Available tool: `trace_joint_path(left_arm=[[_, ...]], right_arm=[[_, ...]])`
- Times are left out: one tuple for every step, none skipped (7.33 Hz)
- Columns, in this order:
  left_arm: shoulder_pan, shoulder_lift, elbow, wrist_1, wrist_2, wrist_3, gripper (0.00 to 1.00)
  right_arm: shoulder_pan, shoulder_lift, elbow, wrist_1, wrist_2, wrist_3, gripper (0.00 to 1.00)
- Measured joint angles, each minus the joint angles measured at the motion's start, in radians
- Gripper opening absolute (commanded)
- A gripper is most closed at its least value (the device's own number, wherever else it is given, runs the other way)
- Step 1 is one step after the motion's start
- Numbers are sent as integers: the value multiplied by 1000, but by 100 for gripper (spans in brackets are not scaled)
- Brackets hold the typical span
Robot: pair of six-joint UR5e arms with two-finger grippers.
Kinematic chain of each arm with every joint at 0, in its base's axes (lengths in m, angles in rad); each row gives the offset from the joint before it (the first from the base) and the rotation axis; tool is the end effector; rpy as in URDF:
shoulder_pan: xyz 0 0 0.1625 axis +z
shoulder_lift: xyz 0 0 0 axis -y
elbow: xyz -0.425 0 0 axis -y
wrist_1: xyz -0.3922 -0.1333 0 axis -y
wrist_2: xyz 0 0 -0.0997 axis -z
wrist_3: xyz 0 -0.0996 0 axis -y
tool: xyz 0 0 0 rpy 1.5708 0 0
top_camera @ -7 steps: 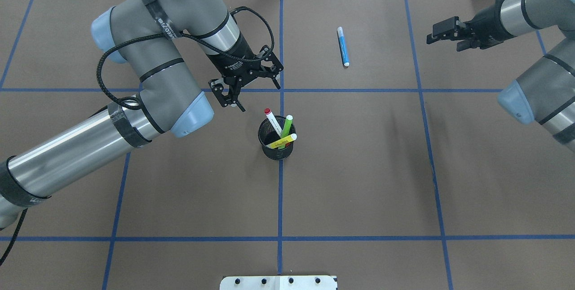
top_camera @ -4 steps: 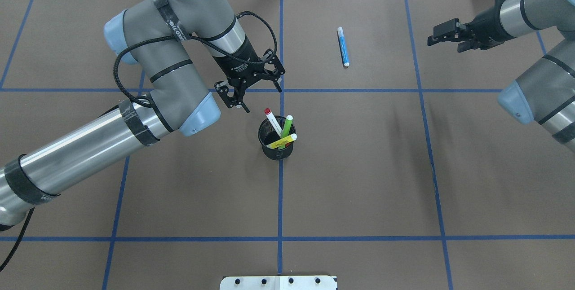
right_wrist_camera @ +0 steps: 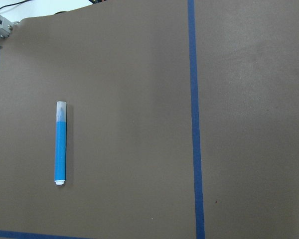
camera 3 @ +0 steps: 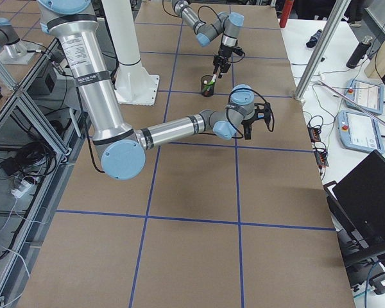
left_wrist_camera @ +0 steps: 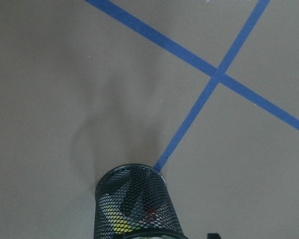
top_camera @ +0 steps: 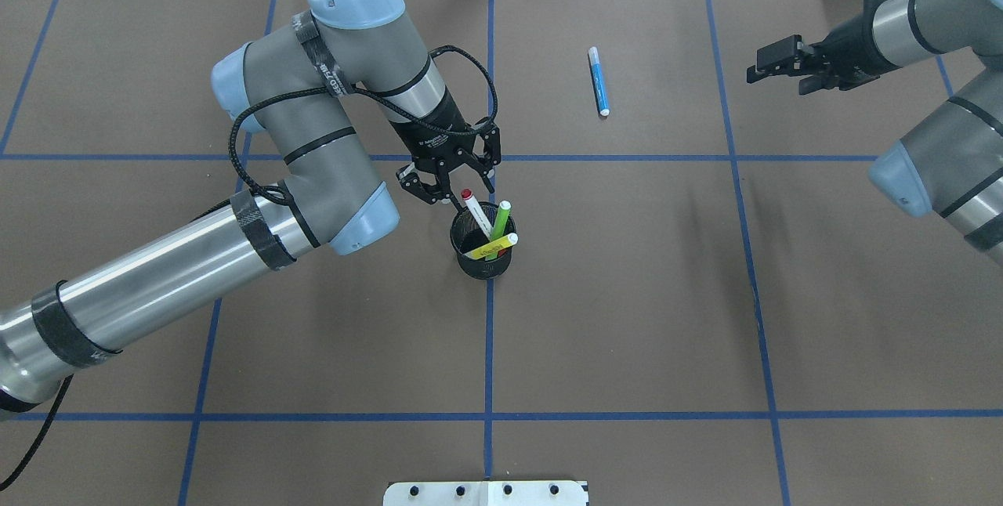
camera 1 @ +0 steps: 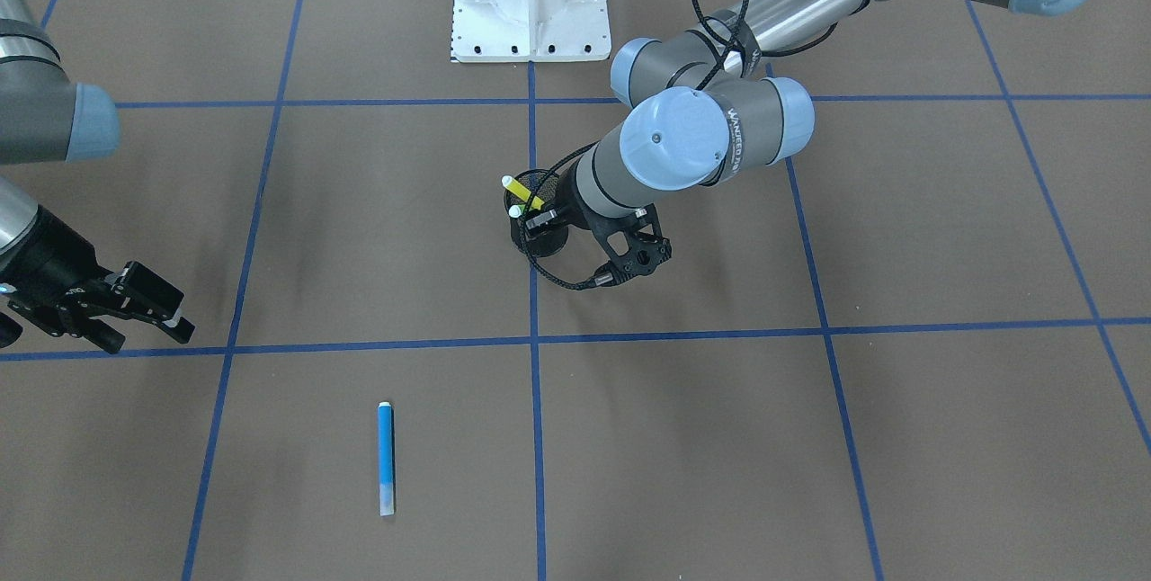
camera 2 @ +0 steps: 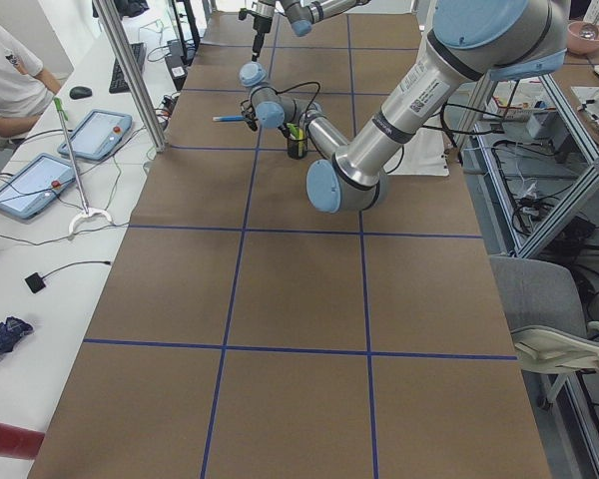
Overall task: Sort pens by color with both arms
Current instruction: 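Grasp the red-capped white marker with the left gripper and pull it out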
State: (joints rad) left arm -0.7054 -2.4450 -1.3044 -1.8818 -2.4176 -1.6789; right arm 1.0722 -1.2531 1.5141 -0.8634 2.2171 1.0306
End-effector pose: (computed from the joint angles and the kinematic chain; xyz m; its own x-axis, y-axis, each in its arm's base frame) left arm 0.5413 -0.5380 0.1720 0.4618 -0.4872 -0.7412 0.0260 0.8427 -0.5377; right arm -0.2386 -0.5916 0.4279 0.4709 0.0063 0.8822 -0.2584 0.9571 0.1311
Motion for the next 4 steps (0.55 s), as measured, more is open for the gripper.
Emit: trace_joint_path(left_arm=[[0,1,0,2,-1,-1,0],[-1,1,-4,2,-2,-1,0],[-9,2,-15,3,-4,0,0],[-32,6,-50,6,-9,0,0]], right_arm=[[0,1,0,0,0,0,100],[0,2,0,0,-1,0,100],[-1,3,0,0,-2,0,100],[-1,3,0,0,-3,0,100]])
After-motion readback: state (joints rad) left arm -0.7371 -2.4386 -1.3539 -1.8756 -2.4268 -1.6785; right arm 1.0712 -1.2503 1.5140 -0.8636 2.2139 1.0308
